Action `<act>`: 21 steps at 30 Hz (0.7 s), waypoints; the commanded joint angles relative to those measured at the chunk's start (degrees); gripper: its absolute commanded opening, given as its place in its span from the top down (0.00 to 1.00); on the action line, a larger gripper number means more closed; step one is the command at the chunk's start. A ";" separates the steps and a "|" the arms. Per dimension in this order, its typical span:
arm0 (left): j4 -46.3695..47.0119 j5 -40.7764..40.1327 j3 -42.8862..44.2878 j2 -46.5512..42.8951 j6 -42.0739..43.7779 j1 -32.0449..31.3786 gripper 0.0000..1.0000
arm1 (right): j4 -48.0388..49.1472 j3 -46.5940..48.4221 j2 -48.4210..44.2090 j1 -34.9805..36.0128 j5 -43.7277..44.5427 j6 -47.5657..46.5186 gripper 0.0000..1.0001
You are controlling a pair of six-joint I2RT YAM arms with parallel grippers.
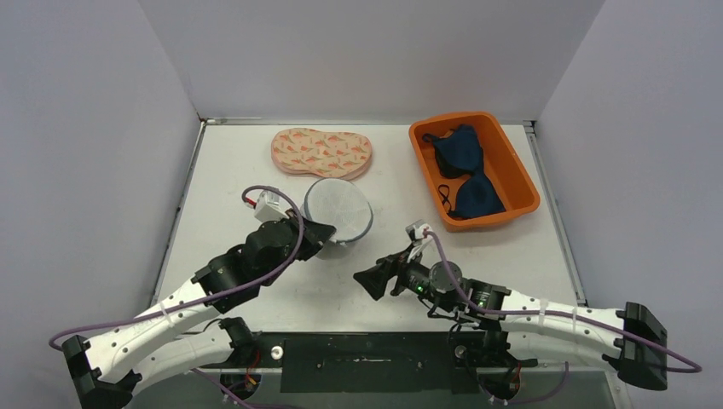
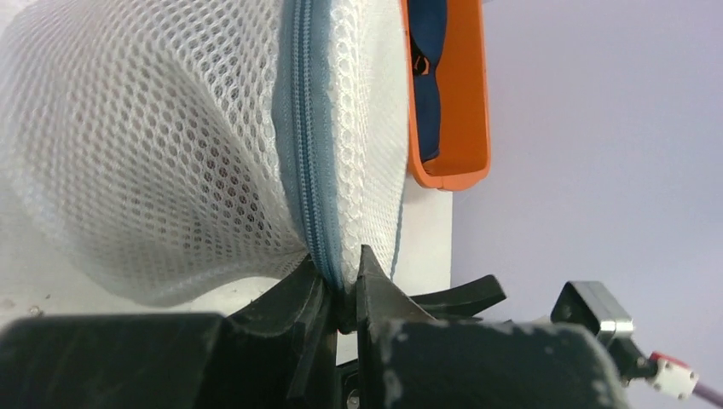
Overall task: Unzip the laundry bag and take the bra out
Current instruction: Adjust the laundry bag at the center of the board.
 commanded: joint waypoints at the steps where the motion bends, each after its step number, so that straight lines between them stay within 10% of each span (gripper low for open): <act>1: -9.52 -8.36 6.40 2.87 -2.88 -2.23 1.00 | 18.13 -0.13 5.33 4.02 4.59 -4.21 0.15; 8: -15.35 -9.19 10.20 4.94 -9.75 -2.28 1.00 | 34.38 -3.97 8.44 4.26 4.28 -3.97 0.25; 21: -17.46 -8.12 11.65 5.18 -12.86 -2.23 1.00 | 31.50 2.93 16.02 4.17 3.68 -3.81 0.30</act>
